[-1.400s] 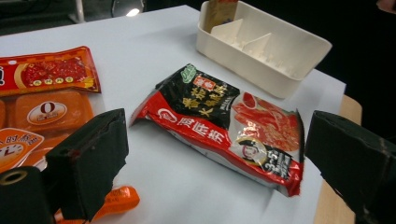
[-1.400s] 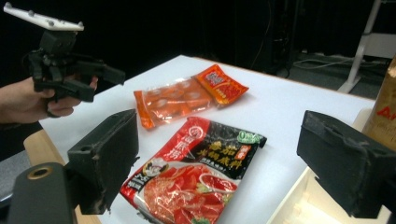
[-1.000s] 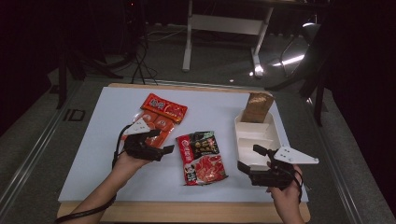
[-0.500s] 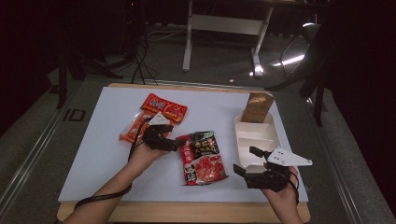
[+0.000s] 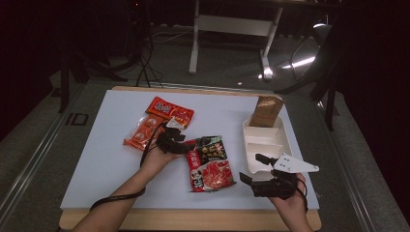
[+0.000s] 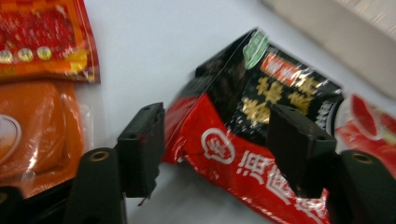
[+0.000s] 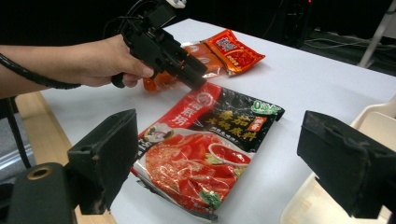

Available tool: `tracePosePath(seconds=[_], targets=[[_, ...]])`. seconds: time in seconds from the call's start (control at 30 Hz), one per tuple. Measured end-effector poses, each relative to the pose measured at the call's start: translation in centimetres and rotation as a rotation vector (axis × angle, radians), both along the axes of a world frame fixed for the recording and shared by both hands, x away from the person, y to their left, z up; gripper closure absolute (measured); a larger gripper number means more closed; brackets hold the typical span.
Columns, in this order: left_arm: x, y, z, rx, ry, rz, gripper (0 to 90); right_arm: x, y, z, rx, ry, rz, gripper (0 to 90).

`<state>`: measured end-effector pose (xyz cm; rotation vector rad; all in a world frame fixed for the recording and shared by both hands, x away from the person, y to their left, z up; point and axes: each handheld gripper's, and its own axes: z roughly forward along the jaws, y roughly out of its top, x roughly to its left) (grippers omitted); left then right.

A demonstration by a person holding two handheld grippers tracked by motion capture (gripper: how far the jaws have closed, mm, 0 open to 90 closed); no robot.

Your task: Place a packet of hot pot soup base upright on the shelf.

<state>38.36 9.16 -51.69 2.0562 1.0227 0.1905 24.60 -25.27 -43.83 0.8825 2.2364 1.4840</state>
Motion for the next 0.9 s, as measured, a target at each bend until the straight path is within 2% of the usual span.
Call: tracePosePath(seconds=[0.07, 0.13, 0.27, 0.43, 0.5, 0.57, 0.67, 0.73, 0.87, 0.9], targets=[[0.1, 0.0, -0.2, 0.000, 0.011, 0.010, 43.2, 0.1, 0.1, -0.1, -0.005, 0.001, 0.000, 12.6], [0.4, 0.0, -0.5, 0.010, 0.038, 0.022, 45.3, 0.1, 0.1, -0.2, -0.007, 0.008, 0.001, 12.6], [0.6, -0.2, -1.0, 0.045, 0.058, 0.044, 46.7, 0.1, 0.2, -0.2, -0.010, 0.006, 0.005, 12.6], [1.1, -0.6, -2.1, 0.046, 0.131, 0.033, 49.2, 0.1, 0.4, -0.2, -0.011, 0.008, 0.007, 12.6], [1.1, -0.6, -2.3, 0.029, 0.138, 0.051, 52.8, 0.1, 0.4, -0.2, -0.013, 0.009, 0.008, 12.6], [1.0, -0.9, -2.3, 0.053, 0.126, 0.062, 57.9, 0.1, 0.4, -0.2, -0.017, 0.008, 0.007, 12.6], [1.1, -1.4, -2.0, 0.097, 0.135, 0.047, 63.0, 0.2, 0.5, -0.3, -0.019, 0.014, 0.009, 12.6], [1.2, -1.5, -1.9, 0.096, 0.155, 0.043, 68.9, 0.2, 0.6, -0.3, -0.022, 0.014, 0.011, 12.6], [1.4, -1.5, -2.0, 0.045, 0.190, 0.041, 80.4, 0.2, 0.7, -0.4, -0.026, 0.016, 0.013, 12.6], [1.4, -1.5, -2.0, 0.045, 0.190, 0.041, 81.8, 0.2, 0.7, -0.4, -0.026, 0.016, 0.013, 12.6]])
